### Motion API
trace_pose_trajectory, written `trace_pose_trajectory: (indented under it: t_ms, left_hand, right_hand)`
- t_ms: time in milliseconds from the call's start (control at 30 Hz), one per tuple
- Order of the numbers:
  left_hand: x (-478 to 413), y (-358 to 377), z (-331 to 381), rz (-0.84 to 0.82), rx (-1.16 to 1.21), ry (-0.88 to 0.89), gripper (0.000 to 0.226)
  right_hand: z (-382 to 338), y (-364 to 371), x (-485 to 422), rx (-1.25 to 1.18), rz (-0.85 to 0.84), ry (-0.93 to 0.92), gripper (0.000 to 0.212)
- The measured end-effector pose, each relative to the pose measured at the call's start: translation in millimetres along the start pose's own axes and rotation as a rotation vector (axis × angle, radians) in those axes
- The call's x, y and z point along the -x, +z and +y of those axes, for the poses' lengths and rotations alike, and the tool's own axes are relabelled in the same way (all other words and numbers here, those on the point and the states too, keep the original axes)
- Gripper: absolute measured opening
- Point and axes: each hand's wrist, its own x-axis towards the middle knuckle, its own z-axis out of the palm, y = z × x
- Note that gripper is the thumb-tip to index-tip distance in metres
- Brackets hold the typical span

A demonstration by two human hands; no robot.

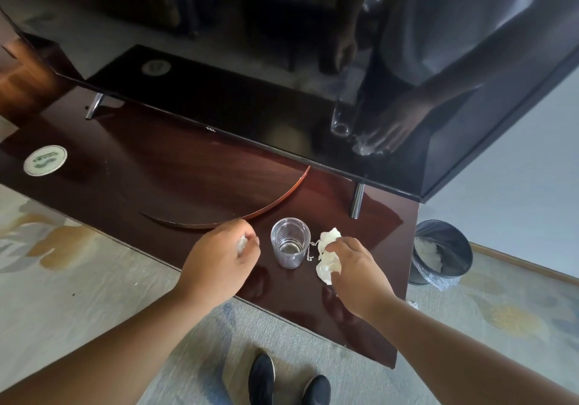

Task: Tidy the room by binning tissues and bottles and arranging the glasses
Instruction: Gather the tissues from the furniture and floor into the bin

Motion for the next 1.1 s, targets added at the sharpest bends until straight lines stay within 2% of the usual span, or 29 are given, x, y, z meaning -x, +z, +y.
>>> trace_pose_trajectory:
  t_ms: [100, 333, 433, 733, 800, 933, 1100]
  left_hand:
    - [1, 2, -3, -0.011, -0.001, -0.015, 0.01]
    - [-1, 3, -9, -0.024, -0.008, -0.021, 0.01]
    - [-2, 5, -9, -0.031, -0.011, -0.025, 0.011]
    - [-1, 8, -7, -0.045, -0.015, -0.028, 0.01]
    - [0, 8, -6, -0.046, -0.014, -0.023, 0.01]
    - [1, 6, -4, -0.035, -0.013, -0.015, 0.011]
    - [3, 3, 2, -0.018, -0.004, -0.006, 0.011]
  right_hand:
    - [-1, 2, -3, 0.022, -0.004, -0.012, 0.056]
    - [0, 8, -7, 0.147, -0.036, 0.046, 0.061]
    - [3, 11, -8, 0.206, -0.023, 0.057, 0.057]
    - [6, 11, -11, 0.185, -0.028, 0.095, 0.034]
    - [6, 10, -9, 0.168, -0.022, 0.11, 0.037]
    - [8, 6, -5, 0.108, -0.026, 0.113, 0.057]
    - [7, -6, -1, 0.107, -0.02, 0.117, 0.031]
